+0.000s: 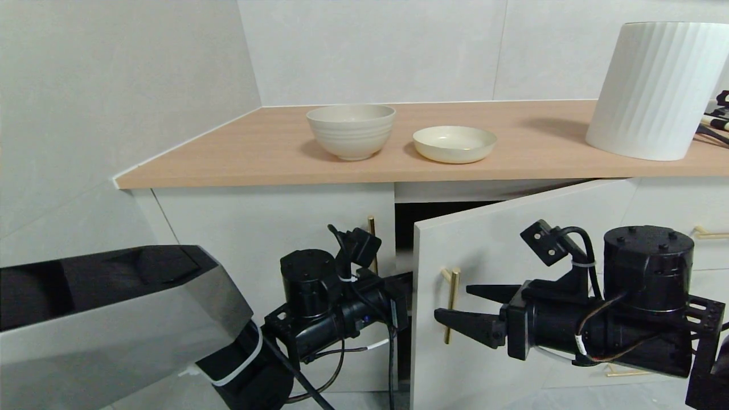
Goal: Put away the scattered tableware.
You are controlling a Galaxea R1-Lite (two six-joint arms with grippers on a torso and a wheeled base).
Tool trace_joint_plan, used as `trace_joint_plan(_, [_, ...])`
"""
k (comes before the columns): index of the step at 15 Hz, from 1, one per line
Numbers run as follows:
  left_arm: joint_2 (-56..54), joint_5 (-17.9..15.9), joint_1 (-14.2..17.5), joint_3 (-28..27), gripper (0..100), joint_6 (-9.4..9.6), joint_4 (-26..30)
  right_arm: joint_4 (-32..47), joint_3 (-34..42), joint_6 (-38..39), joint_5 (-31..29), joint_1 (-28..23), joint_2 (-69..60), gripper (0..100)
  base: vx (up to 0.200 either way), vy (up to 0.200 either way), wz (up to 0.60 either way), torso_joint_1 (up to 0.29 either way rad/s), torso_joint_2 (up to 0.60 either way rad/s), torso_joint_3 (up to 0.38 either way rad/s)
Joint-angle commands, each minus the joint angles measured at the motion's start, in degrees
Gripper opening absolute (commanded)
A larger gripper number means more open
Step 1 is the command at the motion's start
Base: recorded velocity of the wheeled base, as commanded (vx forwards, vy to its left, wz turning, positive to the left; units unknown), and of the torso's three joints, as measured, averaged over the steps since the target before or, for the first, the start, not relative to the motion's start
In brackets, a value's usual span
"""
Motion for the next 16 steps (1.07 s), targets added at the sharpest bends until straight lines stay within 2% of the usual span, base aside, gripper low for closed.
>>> trace_joint_plan(1, [-0.1,-0.1,0.0,-0.5,0,-0.01,-0.1,0.2,0.1,-0.1,-0.7,-0.5,0.2,100,0.0,0.0,0.0,0.0,0.0,0.0])
trace_joint_plan(4, [-1.1,-0.1,0.0,-1.3,0,-0.01,0.2,1.5,3.1,-1.5,-0.6,-1.6,-4.4,100,0.0,0.0,0.0,0.0,0.0,0.0])
trace_joint_plan(6, [-1.8,-0.2,0.0,-3.3,0,-0.01,1.0,8.9,6.6,-4.0,-0.6,-3.2,-11.1,100,0.0,0.0,0.0,0.0,0.0,0.0])
trace_joint_plan(7, [-2.5,-0.7,-0.1,-3.5,0,-0.1,2.4,18.6,6.5,-4.2,-1.0,-3.3,-17.8,100,0.0,0.0,0.0,0.0,0.0,0.0])
trace_joint_plan(8, [-2.8,-0.7,-0.2,-3.4,0,-0.1,2.9,22.1,6.3,-4.3,-1.8,-3.3,-20.6,100,0.0,0.0,0.0,0.0,0.0,0.0])
trace_joint_plan(10, [-3.0,-0.7,-0.9,-3.2,0,-0.1,3.1,23.6,7.4,-5.0,-4.5,-3.3,-23.4,100,0.0,0.0,0.0,0.0,0.0,0.0])
trace_joint_plan(16, [-2.5,-0.8,-2.1,-2.7,0,-0.1,3.2,23.7,9.4,-5.0,-4.8,-3.2,-23.3,100,0.0,0.0,0.0,0.0,0.0,0.0])
